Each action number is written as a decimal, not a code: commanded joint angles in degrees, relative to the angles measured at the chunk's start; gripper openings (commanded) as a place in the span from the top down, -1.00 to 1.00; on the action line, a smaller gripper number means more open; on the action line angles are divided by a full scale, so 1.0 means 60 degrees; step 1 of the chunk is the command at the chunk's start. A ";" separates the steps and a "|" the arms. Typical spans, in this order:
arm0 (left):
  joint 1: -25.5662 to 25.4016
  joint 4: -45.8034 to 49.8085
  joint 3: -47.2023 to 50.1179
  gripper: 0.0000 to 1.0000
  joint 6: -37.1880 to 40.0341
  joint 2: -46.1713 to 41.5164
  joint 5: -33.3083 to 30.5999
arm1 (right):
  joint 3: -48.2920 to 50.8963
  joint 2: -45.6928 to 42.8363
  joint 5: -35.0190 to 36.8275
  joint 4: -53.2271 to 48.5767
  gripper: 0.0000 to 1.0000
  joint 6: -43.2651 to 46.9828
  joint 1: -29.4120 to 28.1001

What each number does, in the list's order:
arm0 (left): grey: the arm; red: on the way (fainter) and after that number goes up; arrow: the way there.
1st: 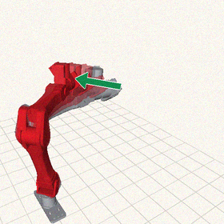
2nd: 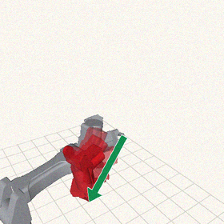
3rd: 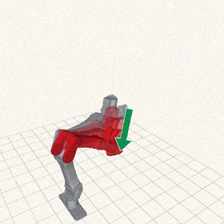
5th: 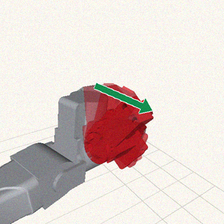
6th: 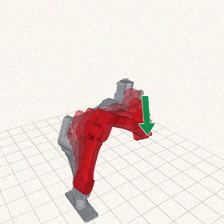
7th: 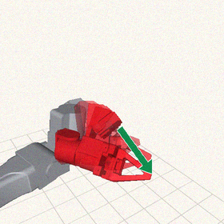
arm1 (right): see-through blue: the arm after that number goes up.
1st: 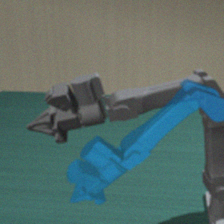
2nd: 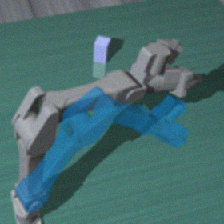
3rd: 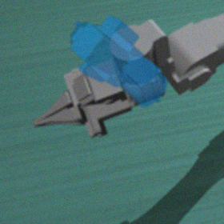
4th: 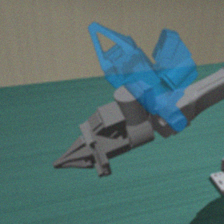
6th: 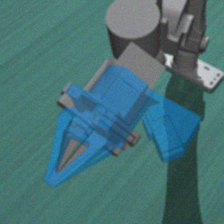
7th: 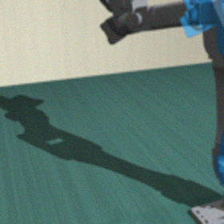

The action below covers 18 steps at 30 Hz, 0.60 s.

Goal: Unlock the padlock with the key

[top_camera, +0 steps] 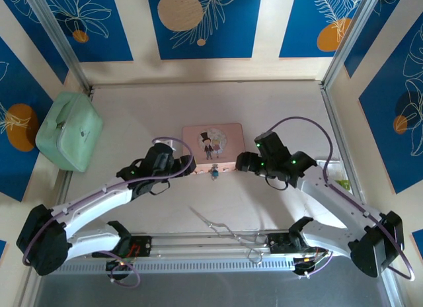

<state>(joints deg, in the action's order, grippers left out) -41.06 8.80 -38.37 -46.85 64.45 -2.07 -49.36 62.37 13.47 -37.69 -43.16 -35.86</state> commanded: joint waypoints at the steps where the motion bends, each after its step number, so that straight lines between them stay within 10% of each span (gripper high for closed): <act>1: -0.0066 -0.0428 0.0214 -0.43 -0.0399 0.0061 0.0361 | 0.0074 0.0355 -0.0128 0.0408 -0.55 0.0163 -0.0358; 18: -0.0157 -0.1716 0.0821 -0.36 -0.1079 0.0579 0.0886 | -0.0091 0.1609 -0.1350 0.1580 -0.68 0.0971 0.0942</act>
<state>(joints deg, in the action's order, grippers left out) -41.50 1.21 -33.80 -52.31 66.59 1.83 -47.57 71.70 8.60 -29.28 -39.38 -32.45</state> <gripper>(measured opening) 0.679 0.836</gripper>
